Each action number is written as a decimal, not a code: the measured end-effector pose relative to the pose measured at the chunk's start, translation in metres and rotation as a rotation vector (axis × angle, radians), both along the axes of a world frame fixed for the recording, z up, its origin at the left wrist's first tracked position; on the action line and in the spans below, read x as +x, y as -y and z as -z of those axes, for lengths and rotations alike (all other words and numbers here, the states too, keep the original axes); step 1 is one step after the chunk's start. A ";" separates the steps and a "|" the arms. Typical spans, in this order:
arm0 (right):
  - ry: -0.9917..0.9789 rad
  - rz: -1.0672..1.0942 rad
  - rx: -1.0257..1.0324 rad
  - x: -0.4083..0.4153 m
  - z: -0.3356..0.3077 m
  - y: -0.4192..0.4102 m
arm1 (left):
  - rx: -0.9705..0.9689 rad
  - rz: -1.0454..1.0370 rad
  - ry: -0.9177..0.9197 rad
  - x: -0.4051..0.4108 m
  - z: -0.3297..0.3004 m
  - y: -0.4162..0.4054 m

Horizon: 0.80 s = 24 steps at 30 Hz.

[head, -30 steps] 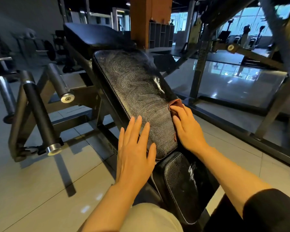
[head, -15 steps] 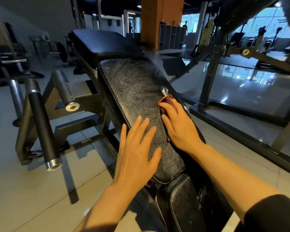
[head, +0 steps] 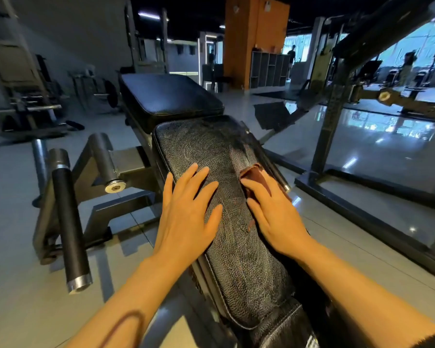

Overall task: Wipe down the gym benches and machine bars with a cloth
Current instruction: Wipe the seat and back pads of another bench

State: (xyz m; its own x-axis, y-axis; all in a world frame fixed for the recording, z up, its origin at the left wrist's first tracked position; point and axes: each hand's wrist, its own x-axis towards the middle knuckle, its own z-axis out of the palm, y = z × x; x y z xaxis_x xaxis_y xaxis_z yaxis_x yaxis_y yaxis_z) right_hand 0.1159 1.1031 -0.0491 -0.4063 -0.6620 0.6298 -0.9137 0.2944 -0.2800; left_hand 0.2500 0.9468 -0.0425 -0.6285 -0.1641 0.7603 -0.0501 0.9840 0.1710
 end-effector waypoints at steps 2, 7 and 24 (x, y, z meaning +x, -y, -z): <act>-0.001 -0.001 0.019 0.001 0.007 -0.008 | 0.005 0.001 -0.011 -0.002 -0.002 0.003; 0.018 0.070 -0.013 -0.035 -0.028 0.032 | 0.016 0.039 -0.020 -0.001 0.000 0.005; -0.033 0.016 -0.010 -0.045 -0.070 0.089 | 0.055 -0.024 0.003 0.010 -0.024 0.048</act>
